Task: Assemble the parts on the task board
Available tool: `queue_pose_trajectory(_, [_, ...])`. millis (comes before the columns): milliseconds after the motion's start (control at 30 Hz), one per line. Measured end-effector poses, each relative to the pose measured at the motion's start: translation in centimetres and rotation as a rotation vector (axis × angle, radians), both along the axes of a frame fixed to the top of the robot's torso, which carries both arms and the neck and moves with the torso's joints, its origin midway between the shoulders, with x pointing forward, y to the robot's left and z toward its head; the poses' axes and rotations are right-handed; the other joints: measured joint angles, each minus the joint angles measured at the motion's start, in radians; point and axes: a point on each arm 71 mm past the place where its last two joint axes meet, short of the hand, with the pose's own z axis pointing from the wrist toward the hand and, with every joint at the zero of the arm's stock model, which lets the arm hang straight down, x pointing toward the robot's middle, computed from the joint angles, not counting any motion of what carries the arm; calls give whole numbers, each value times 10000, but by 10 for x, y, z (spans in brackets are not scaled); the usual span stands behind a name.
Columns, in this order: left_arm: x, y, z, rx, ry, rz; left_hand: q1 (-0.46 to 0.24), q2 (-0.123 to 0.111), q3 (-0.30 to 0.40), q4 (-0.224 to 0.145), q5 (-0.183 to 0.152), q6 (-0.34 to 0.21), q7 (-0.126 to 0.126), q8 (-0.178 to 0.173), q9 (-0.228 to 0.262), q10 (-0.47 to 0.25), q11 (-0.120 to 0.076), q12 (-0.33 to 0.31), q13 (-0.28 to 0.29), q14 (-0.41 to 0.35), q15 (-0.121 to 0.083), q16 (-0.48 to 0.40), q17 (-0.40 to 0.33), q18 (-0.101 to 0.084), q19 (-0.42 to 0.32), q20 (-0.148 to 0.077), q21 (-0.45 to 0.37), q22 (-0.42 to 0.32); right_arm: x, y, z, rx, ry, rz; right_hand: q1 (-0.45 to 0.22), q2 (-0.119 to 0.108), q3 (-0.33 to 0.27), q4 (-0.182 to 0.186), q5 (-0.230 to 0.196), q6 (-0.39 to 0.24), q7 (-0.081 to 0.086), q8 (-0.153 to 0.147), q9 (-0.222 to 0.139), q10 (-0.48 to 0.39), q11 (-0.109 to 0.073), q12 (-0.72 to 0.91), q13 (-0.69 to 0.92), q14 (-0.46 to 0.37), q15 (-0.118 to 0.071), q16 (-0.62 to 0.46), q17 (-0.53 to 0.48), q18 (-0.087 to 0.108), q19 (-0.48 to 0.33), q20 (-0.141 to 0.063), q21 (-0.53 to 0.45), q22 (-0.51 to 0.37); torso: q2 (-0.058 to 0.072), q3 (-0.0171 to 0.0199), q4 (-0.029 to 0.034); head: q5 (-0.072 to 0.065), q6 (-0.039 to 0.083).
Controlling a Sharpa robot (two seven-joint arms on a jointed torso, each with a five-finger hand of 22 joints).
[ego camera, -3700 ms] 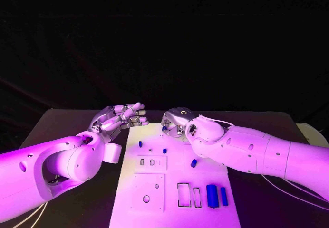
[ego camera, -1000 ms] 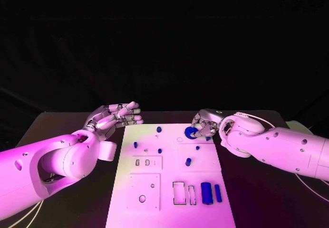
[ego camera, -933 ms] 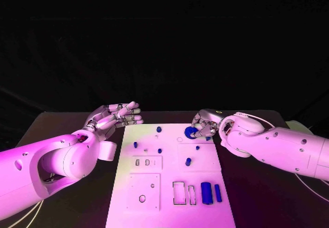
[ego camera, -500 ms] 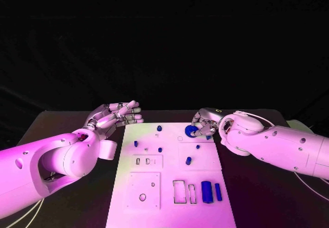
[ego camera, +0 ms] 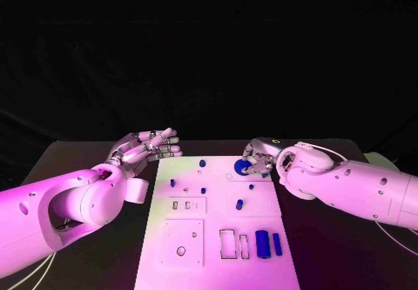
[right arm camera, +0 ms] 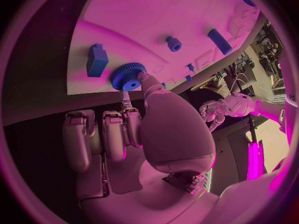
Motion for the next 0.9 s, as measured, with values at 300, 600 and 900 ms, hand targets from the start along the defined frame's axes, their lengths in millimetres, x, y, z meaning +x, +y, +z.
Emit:
queue_pose_trajectory(300, [1,0,0,9,10,14,0,0,0,0,0,0,0,0,0,0,0,0,1,0,0,0,-1,0,0,0,0,0,-15,14,6,236,-993,406,79,-58,254,25,291,53,50,6,-1,142,-31,204,-1,2,-70,38,0,-140,24,-49,127,8,-6,-2,6,6,73])
queue_pose_trajectory(600, [1,-1,0,2,15,-12,0,0,0,0,0,0,0,-39,0,0,0,0,1,0,0,0,16,-1,0,0,0,-8,-37,56,23,691,-1956,1409,112,-94,366,48,328,53,49,8,-3,142,-31,242,-2,2,-70,38,-1,-139,10,-108,126,7,-7,-9,8,35,120])
queue_pose_trajectory(900, [1,-2,-1,-5,19,-38,0,0,0,0,0,0,0,-39,0,0,0,0,1,0,0,0,14,0,0,0,0,-7,-41,105,22,765,-2286,2187,96,-81,452,52,325,53,48,-7,-5,141,-31,242,-3,2,-69,38,-1,-138,23,-121,126,6,12,-10,39,74,104])
